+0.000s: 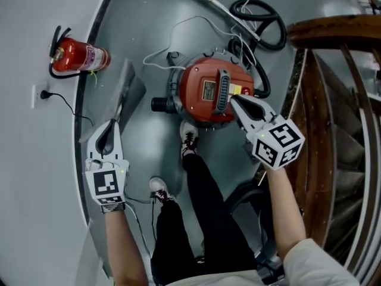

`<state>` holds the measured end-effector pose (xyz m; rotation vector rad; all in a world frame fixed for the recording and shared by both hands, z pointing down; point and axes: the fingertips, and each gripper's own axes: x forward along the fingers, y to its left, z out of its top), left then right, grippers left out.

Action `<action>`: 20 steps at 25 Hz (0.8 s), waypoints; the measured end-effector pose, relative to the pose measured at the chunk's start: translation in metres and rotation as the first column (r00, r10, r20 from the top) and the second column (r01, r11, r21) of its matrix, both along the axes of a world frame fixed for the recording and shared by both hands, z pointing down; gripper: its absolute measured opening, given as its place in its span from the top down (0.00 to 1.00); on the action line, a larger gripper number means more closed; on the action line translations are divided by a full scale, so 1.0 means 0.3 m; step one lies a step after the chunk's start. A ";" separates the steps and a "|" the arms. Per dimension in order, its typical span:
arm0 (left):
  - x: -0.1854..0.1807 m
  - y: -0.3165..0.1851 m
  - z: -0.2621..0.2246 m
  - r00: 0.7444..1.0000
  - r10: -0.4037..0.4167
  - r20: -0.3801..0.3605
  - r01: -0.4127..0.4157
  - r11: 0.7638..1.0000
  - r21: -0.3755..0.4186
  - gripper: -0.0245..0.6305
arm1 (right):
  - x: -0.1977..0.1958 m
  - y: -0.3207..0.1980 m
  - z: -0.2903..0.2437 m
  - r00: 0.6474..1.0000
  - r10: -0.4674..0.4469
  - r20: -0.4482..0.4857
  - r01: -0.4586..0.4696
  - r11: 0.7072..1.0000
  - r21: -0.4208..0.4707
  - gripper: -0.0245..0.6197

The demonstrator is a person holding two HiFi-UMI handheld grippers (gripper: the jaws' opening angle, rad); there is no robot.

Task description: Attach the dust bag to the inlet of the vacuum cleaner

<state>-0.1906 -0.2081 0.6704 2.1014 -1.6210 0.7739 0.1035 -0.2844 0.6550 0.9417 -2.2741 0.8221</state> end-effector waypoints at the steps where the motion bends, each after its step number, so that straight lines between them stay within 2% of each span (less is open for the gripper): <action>1: 0.008 -0.001 0.022 1.000 -0.008 -0.013 0.008 1.000 -0.002 0.95 | 0.004 -0.002 0.013 1.000 0.000 0.003 0.000 1.000 -0.005 0.91; 6: 0.060 0.011 0.137 0.999 -0.010 -0.051 0.008 0.999 -0.042 0.95 | 0.024 -0.004 0.061 1.000 0.001 0.002 -0.001 1.000 -0.022 0.91; 11: 0.085 0.010 0.234 0.998 -0.026 -0.060 0.021 0.996 -0.089 0.95 | 0.024 -0.017 0.080 1.000 0.006 0.022 -0.005 1.000 -0.017 0.91; 20: 0.144 0.009 0.371 0.985 -0.061 -0.159 0.044 0.993 -0.111 0.95 | 0.026 0.023 0.161 0.999 0.015 0.041 -0.013 0.999 -0.049 0.91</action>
